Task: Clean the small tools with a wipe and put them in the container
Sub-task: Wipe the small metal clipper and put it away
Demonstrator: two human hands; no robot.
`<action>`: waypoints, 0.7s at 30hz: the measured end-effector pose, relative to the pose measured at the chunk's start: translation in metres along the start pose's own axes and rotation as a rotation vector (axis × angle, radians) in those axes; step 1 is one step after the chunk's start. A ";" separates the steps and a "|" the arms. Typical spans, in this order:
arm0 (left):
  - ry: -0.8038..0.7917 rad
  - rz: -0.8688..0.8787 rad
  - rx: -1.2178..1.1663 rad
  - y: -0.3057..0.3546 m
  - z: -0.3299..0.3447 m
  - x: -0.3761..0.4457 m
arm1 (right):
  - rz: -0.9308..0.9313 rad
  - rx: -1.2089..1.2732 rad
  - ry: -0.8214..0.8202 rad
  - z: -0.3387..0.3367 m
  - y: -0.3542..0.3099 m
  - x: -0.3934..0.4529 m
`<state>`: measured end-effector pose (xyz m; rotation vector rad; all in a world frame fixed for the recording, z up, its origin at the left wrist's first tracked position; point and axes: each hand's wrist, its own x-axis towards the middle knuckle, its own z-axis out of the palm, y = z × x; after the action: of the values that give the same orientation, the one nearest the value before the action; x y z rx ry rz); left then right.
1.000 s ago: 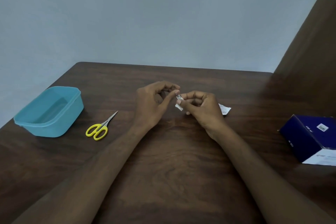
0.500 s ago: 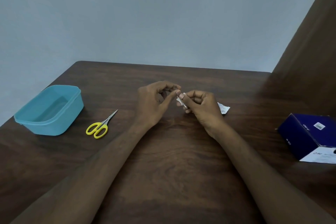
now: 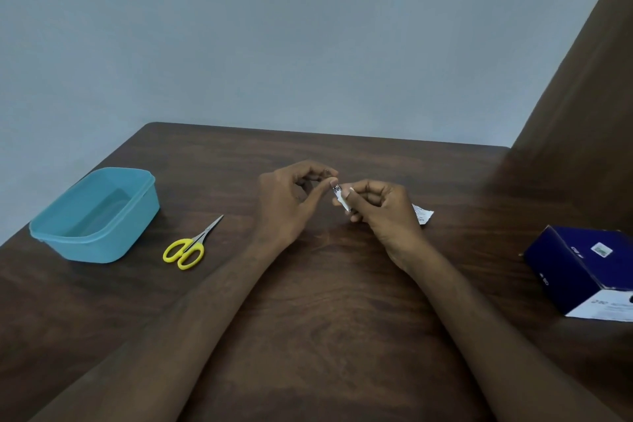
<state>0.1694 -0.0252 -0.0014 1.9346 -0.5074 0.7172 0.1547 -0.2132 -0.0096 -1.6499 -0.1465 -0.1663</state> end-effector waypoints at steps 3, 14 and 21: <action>-0.046 0.018 -0.039 0.002 -0.002 -0.001 | -0.005 -0.001 0.041 0.002 -0.002 -0.002; -0.059 0.021 -0.049 0.002 -0.001 -0.002 | 0.040 0.002 0.191 -0.004 0.004 0.002; -0.022 0.039 0.039 -0.003 -0.001 -0.001 | 0.023 -0.055 0.036 0.001 0.000 0.000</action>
<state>0.1700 -0.0225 -0.0039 1.9758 -0.5491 0.7360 0.1543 -0.2126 -0.0093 -1.7017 -0.0964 -0.1837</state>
